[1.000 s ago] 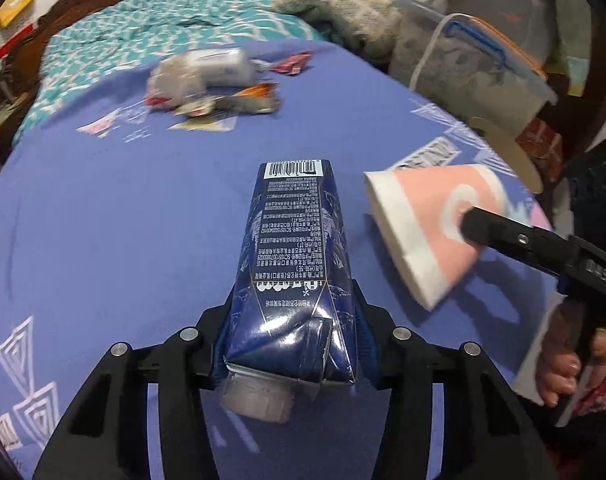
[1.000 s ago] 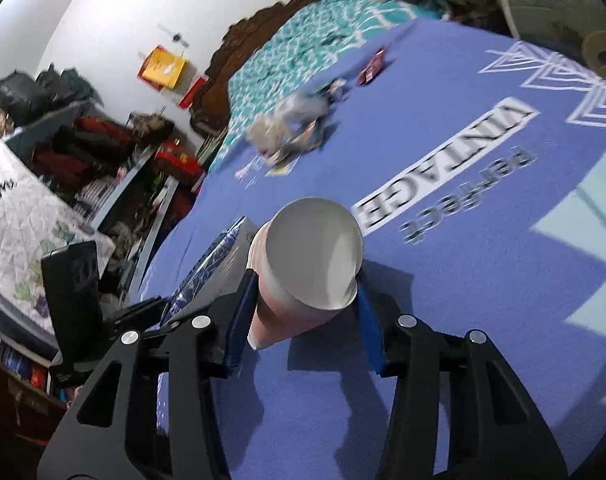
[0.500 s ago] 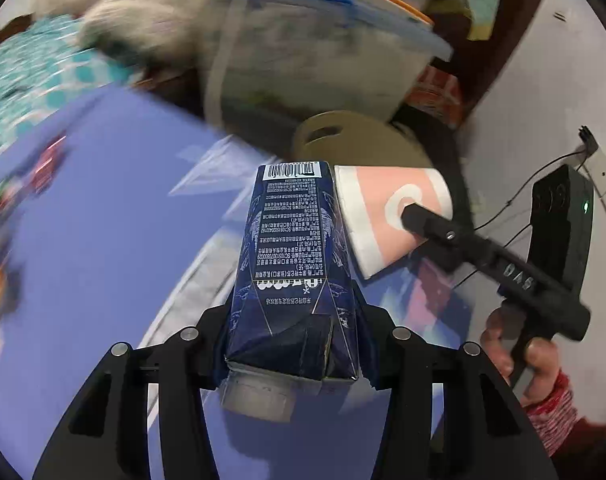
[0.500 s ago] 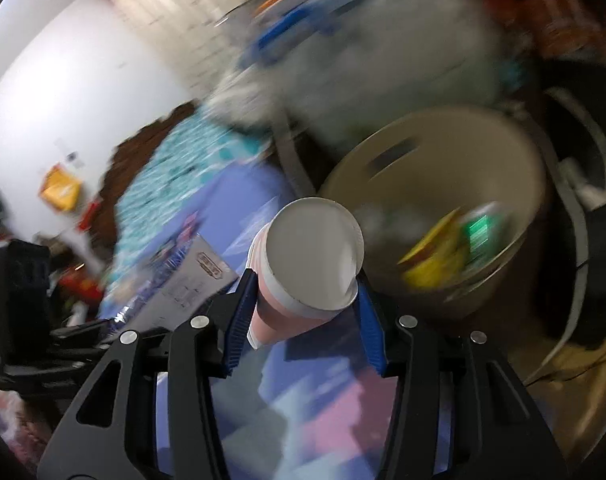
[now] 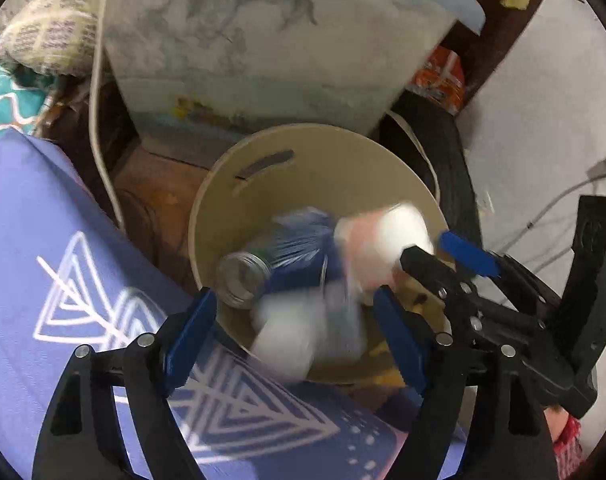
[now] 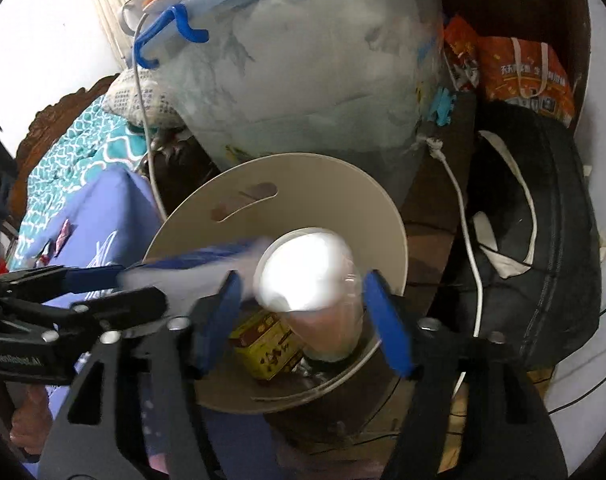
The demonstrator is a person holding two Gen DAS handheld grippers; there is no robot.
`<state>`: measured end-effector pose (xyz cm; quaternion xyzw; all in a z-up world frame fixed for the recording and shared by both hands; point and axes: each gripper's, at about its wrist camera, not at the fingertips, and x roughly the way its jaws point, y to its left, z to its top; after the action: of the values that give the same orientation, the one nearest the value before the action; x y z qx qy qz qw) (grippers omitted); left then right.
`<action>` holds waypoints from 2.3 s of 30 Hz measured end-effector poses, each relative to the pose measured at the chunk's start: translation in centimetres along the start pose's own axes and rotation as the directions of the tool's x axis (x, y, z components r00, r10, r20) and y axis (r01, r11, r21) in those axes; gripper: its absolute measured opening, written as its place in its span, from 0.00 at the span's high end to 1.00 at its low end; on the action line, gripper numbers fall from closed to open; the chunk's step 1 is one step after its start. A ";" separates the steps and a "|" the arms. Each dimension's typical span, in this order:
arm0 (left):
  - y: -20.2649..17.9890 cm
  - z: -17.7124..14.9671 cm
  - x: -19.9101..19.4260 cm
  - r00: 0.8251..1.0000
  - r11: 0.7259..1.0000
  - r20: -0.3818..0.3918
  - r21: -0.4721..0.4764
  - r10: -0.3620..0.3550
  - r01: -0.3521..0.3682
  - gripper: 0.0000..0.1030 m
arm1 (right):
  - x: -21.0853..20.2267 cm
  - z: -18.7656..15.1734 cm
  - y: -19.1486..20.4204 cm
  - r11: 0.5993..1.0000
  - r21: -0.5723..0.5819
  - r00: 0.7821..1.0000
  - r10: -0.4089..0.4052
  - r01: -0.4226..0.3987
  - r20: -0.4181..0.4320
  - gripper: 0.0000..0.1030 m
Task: Collect trash
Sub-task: 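Carry the carton and pink cup to the bin and release both, then grasp the crumpled tissue with the left tool while the right tool grasps the white tissue pack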
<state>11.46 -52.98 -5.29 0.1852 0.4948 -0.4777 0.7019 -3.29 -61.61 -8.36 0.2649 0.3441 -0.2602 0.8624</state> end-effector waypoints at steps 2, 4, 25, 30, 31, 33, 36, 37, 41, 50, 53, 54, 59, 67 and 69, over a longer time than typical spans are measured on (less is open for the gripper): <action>0.6 -0.3 -1.1 1.000 1.000 0.025 -0.006 -0.008 0.008 0.26 | -0.2 0.0 0.1 1.000 -0.002 1.000 -0.005 0.005 0.013 0.32; 1.2 -0.7 -2.3 0.999 1.000 0.052 -0.009 0.007 -0.007 0.26 | -0.7 -0.1 0.5 1.000 -0.004 1.000 -0.009 0.009 0.027 0.32; 19.3 -23.9 -19.3 0.943 0.900 0.184 -0.392 0.279 -0.189 0.40 | -3.5 -3.9 18.8 0.911 -0.181 0.928 0.353 -0.370 -0.118 0.61; 27.0 -29.9 -23.9 0.913 0.787 0.173 -0.580 0.370 -0.209 0.47 | -1.2 -5.9 27.5 0.842 -0.236 0.870 0.433 -0.484 -0.238 0.59; 28.5 -30.4 -24.7 0.906 0.766 0.172 -0.606 0.388 -0.213 0.47 | -0.8 -6.0 29.6 0.827 -0.260 0.862 0.442 -0.499 -0.250 0.59; 30.4 -30.7 -25.9 0.889 0.742 0.170 -0.629 0.424 -0.234 0.45 | 0.0 -6.1 33.7 0.795 -0.308 0.850 0.457 -0.523 -0.263 0.52; 32.9 -28.9 -27.3 0.846 0.715 0.171 -0.632 0.506 -0.300 0.32 | 1.0 -6.0 39.0 0.751 -0.376 0.840 0.474 -0.543 -0.265 0.35; 33.8 -27.9 -27.5 0.836 0.714 0.172 -0.625 0.520 -0.316 0.31 | 1.4 -6.0 40.8 0.733 -0.411 0.841 0.474 -0.542 -0.262 0.33; 37.2 -23.9 -26.7 0.823 0.721 0.162 -0.592 0.545 -0.361 0.23 | 3.7 -6.2 46.3 0.674 -0.539 0.861 0.439 -0.505 -0.258 0.29; 41.6 -19.5 -21.9 0.852 0.736 0.087 -0.554 0.516 -0.389 0.68 | 10.2 -7.0 53.2 0.579 -0.671 0.884 0.357 -0.463 -0.302 0.56; 40.5 -20.7 -23.1 0.870 0.764 0.128 -0.550 0.476 -0.337 0.71 | 9.7 -7.3 52.6 0.574 -0.646 0.863 0.381 -0.502 -0.332 0.61; 39.9 -21.2 -23.5 0.871 0.771 0.140 -0.546 0.471 -0.329 0.71 | 8.9 -7.3 52.0 0.571 -0.616 0.838 0.411 -0.543 -0.358 0.62; 35.4 -25.4 -25.2 0.898 0.794 0.171 -0.554 0.404 -0.251 0.71 | 3.4 -10.2 48.9 0.546 -0.604 0.813 0.438 -0.580 -0.385 0.62; 24.4 -33.7 -26.7 0.914 0.823 0.202 -0.531 0.351 -0.199 0.70 | -6.6 -17.2 40.3 0.505 -0.584 0.768 0.486 -0.636 -0.416 0.62; 22.5 -35.0 -27.0 0.917 0.828 0.208 -0.528 0.340 -0.188 0.70 | -8.3 -18.4 38.4 0.513 -0.553 0.752 0.504 -0.656 -0.425 0.62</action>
<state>11.13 -3.51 -1.97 -0.0075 0.4605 -0.2533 0.8507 7.34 -19.90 -3.05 0.0599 0.3931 0.2173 0.8914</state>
